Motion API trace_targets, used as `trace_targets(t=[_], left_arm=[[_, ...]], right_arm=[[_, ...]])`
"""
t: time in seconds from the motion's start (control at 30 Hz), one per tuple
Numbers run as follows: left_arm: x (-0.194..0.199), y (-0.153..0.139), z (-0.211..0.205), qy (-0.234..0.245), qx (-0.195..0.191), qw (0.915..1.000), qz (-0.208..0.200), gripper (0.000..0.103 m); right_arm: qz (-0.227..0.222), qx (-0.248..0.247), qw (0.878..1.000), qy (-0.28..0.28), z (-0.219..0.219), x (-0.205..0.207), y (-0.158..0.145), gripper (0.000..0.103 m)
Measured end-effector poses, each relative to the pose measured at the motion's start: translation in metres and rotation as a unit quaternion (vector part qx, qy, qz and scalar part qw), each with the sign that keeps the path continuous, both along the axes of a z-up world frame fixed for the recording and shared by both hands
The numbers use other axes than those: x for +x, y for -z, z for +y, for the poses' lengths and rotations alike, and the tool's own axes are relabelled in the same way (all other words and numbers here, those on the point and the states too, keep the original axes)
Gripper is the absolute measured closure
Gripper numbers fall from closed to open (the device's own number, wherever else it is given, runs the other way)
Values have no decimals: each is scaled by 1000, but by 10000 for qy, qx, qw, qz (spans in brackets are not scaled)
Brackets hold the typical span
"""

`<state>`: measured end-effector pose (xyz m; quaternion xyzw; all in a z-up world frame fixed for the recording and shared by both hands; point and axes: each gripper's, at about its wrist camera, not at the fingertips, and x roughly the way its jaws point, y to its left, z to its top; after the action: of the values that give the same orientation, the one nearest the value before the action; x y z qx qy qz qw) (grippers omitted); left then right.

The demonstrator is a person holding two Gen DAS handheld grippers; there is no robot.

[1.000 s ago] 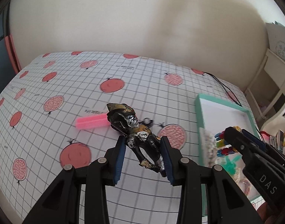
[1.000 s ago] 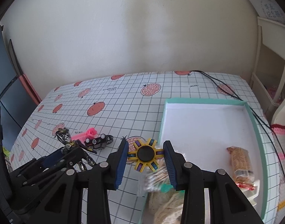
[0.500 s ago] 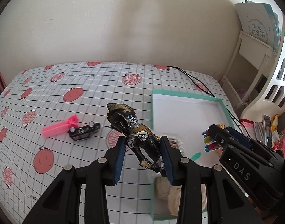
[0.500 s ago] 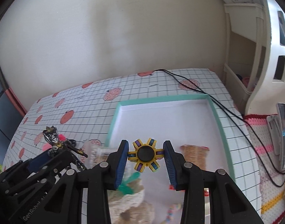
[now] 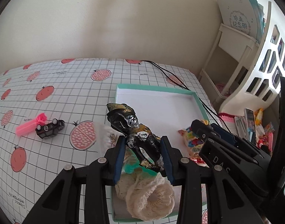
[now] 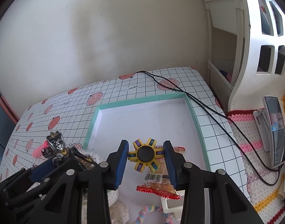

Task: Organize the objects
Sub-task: 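Lift and carry the spinner and robot figure with both tools over the tray, then lower the spinner into the tray and open the right tool while the left tool holds the figure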

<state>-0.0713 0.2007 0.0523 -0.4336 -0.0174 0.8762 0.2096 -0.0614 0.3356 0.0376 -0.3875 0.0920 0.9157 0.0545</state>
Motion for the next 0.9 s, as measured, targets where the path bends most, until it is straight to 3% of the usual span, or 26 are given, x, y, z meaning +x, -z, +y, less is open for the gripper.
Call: trace_targets(t=[0.43, 0.9], left_arm=[[2, 25, -1, 186, -52, 9992, -348, 63], [8, 33, 3, 352, -294, 9987, -207, 61]], right_arm=[[-127, 354, 9991, -172, -15, -2, 7, 62], [-395, 416, 9981, -201, -15, -5, 24, 62]])
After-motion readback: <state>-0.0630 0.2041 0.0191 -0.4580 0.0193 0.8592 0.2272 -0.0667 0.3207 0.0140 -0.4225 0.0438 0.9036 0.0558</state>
